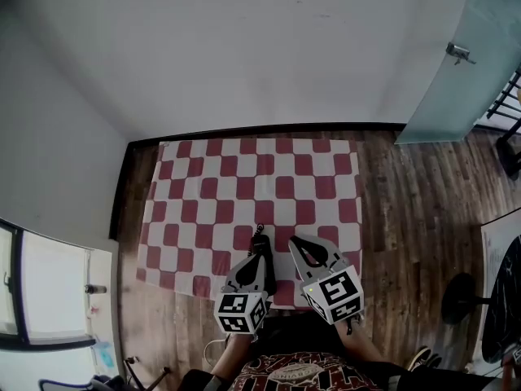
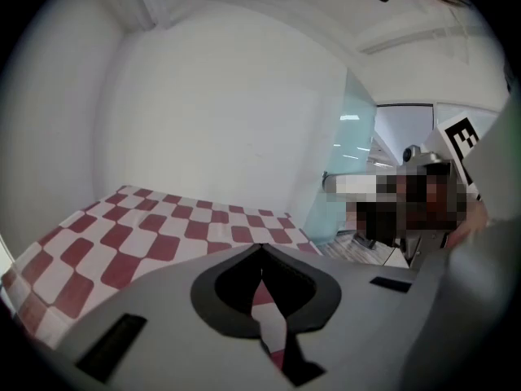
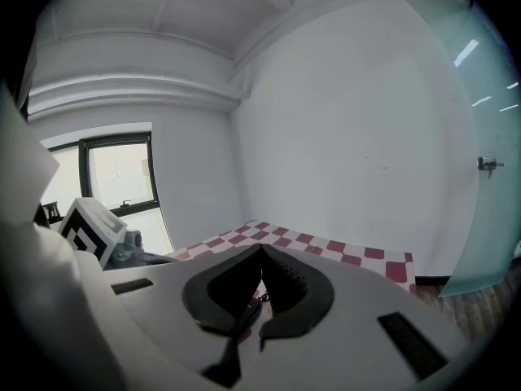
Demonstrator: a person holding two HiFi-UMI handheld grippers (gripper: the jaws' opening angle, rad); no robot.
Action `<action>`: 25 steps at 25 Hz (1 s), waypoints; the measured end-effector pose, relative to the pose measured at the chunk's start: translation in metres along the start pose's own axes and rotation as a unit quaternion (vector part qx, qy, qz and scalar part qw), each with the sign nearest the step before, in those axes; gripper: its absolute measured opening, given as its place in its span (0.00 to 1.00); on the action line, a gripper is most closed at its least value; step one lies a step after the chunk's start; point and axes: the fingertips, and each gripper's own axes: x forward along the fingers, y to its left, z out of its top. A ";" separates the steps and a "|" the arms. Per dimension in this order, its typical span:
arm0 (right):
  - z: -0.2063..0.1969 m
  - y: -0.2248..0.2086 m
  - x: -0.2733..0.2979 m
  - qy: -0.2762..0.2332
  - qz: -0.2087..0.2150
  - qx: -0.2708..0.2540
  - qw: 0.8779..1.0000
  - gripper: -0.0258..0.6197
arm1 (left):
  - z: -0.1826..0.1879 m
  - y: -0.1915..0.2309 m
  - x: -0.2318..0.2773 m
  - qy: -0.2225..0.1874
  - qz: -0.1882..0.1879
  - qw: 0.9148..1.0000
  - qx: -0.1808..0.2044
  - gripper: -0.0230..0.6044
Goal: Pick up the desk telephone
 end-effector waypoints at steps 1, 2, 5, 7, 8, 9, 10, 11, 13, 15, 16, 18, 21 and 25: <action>-0.001 0.000 0.001 0.001 -0.003 0.002 1.000 0.07 | -0.007 0.003 0.003 0.009 -0.002 1.000 -0.006 0.05; -0.002 0.000 0.002 0.003 -0.006 0.004 1.000 0.07 | -0.014 0.005 0.005 0.019 -0.004 1.000 -0.009 0.05; -0.008 -0.002 0.004 0.011 -0.014 0.010 1.000 0.07 | -0.029 0.011 0.011 0.045 -0.008 0.999 -0.013 0.05; -0.011 -0.003 0.006 0.017 -0.019 0.014 1.000 0.07 | -0.038 0.014 0.013 0.058 -0.012 0.998 -0.021 0.05; -0.013 -0.003 0.007 0.020 -0.020 0.016 0.999 0.07 | -0.042 0.014 0.014 0.064 -0.014 0.998 -0.025 0.05; -0.015 -0.003 0.008 0.023 -0.022 0.017 0.999 0.07 | -0.047 0.015 0.015 0.071 -0.016 0.997 -0.028 0.05; -0.017 -0.003 0.009 0.026 -0.024 0.019 0.999 0.07 | -0.051 0.016 0.016 0.077 -0.018 0.996 -0.032 0.05; -0.018 -0.003 0.011 0.028 -0.025 0.020 0.999 0.07 | -0.057 0.017 0.017 0.084 -0.021 0.995 -0.038 0.05; -0.021 -0.002 0.014 0.032 -0.026 0.021 0.999 0.07 | -0.067 0.020 0.020 0.097 -0.024 0.994 -0.052 0.05; -0.023 -0.001 0.018 0.036 -0.026 0.022 0.999 0.07 | -0.074 0.023 0.022 0.109 -0.026 0.992 -0.057 0.05; -0.024 -0.001 0.019 0.038 -0.026 0.022 0.999 0.07 | -0.077 0.024 0.022 0.115 -0.027 0.991 -0.057 0.05; -0.027 -0.001 0.022 0.043 -0.028 0.023 0.998 0.07 | -0.081 0.026 0.024 0.123 -0.028 0.990 -0.060 0.05; -0.031 -0.001 0.024 0.050 -0.027 0.027 0.998 0.07 | -0.087 0.027 0.025 0.135 -0.029 0.988 -0.067 0.05; -0.032 -0.004 0.024 0.051 -0.030 0.029 0.998 0.07 | -0.093 0.024 0.026 0.155 -0.032 0.985 -0.073 0.22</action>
